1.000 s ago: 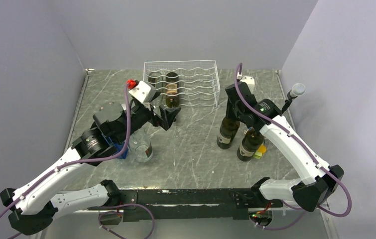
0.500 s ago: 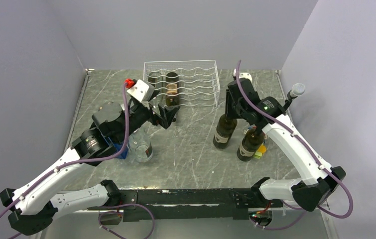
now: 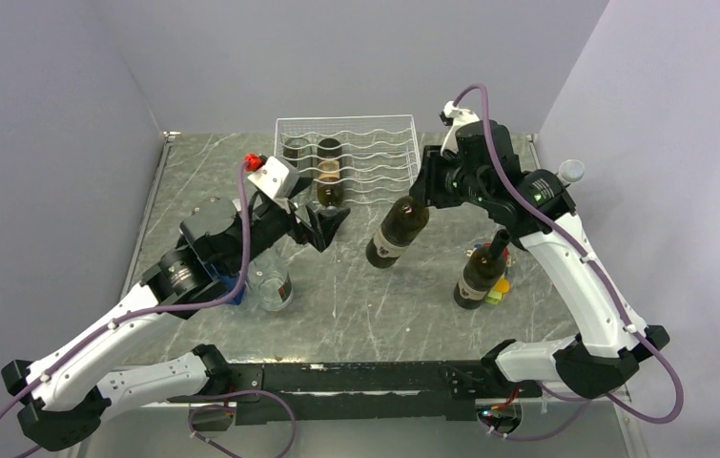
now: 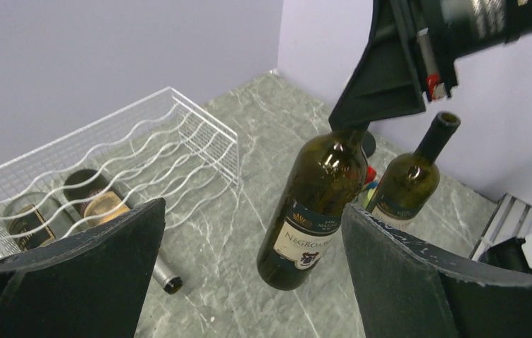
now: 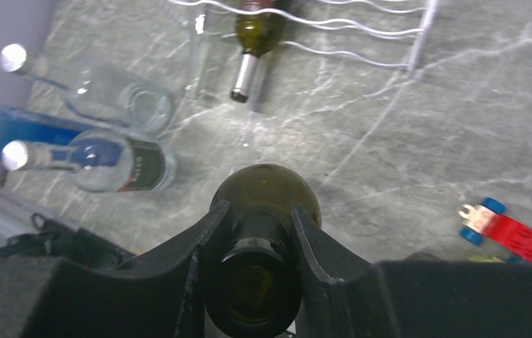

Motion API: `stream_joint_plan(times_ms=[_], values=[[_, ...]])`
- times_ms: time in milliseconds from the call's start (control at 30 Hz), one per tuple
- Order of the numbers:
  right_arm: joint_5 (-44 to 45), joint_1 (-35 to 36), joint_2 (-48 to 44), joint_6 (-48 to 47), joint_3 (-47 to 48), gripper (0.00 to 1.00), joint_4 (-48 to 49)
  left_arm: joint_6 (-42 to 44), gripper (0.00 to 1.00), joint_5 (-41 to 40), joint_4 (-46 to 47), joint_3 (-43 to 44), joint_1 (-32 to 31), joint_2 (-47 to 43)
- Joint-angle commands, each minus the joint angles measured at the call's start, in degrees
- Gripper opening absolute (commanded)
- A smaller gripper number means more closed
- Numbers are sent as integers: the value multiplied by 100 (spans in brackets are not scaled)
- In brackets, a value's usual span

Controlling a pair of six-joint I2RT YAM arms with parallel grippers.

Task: Put the wine bottle on the wine rack

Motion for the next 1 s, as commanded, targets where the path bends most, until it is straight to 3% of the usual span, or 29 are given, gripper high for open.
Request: stream_joint_plan(times_ms=[0, 267, 433, 967], values=[[-1095, -12, 34, 128, 610, 0, 366, -197, 99, 223, 448, -394, 16, 80], [-2213, -8, -37, 601, 450, 0, 637, -352, 99, 1530, 1207, -1528, 15, 98], [-2642, -10, -52, 674, 614, 0, 771, -528, 99, 1834, 1643, -2185, 16, -145], [-3464, -17, -602, 922, -47, 0, 1789, -418, 99, 2968, 1772, -2270, 16, 291]])
